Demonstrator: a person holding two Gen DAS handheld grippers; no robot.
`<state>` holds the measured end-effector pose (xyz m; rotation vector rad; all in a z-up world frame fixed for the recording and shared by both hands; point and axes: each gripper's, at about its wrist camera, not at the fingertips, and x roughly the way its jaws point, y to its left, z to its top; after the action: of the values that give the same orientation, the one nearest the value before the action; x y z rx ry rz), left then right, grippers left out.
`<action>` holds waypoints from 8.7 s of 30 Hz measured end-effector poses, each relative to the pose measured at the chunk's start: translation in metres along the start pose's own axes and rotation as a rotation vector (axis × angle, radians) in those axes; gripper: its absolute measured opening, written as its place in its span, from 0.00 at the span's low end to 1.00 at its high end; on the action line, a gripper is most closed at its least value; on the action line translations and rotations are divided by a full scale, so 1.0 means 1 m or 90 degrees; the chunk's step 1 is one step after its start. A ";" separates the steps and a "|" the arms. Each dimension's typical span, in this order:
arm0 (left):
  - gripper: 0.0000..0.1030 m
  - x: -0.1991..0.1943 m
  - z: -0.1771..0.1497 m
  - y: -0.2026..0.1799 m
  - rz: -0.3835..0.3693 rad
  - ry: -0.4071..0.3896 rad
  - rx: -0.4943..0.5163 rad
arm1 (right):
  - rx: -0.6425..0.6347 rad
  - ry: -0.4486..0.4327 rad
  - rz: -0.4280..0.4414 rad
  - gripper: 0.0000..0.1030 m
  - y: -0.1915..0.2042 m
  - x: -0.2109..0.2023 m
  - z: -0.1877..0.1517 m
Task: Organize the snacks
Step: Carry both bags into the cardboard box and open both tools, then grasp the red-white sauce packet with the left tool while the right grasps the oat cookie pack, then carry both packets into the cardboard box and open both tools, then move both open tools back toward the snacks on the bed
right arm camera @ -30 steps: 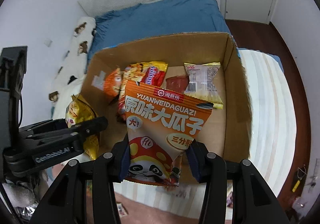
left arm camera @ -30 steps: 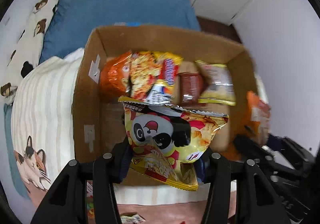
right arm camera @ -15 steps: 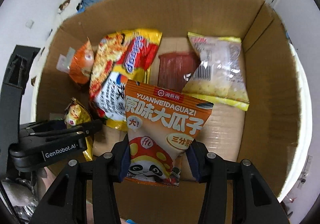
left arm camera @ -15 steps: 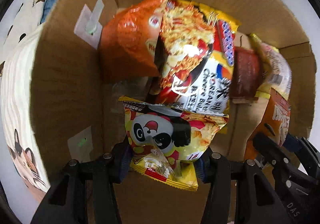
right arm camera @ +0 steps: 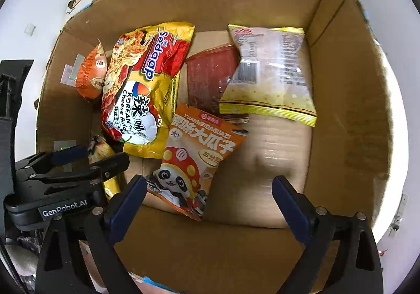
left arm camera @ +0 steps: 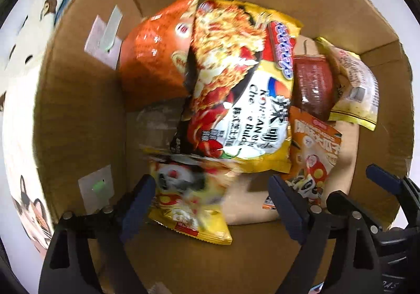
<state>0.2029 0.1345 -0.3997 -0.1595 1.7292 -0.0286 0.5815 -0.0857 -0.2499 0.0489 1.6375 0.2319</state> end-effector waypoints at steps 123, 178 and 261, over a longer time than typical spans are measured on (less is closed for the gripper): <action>0.45 0.046 -0.211 -0.011 -0.022 -0.013 0.034 | 0.075 -0.007 0.026 0.49 0.036 0.072 -0.248; 0.90 -0.039 -0.008 -0.013 -0.041 -0.085 0.015 | 0.068 -0.106 -0.014 0.96 -0.034 -0.051 -0.024; 0.90 -0.013 -0.294 0.098 0.085 -0.144 -0.187 | 0.351 -0.171 0.012 0.87 -0.187 -0.017 -0.203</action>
<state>-0.0927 0.2122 -0.3489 -0.2527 1.5068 0.3313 0.4018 -0.2957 -0.2539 0.4946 1.3908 -0.2111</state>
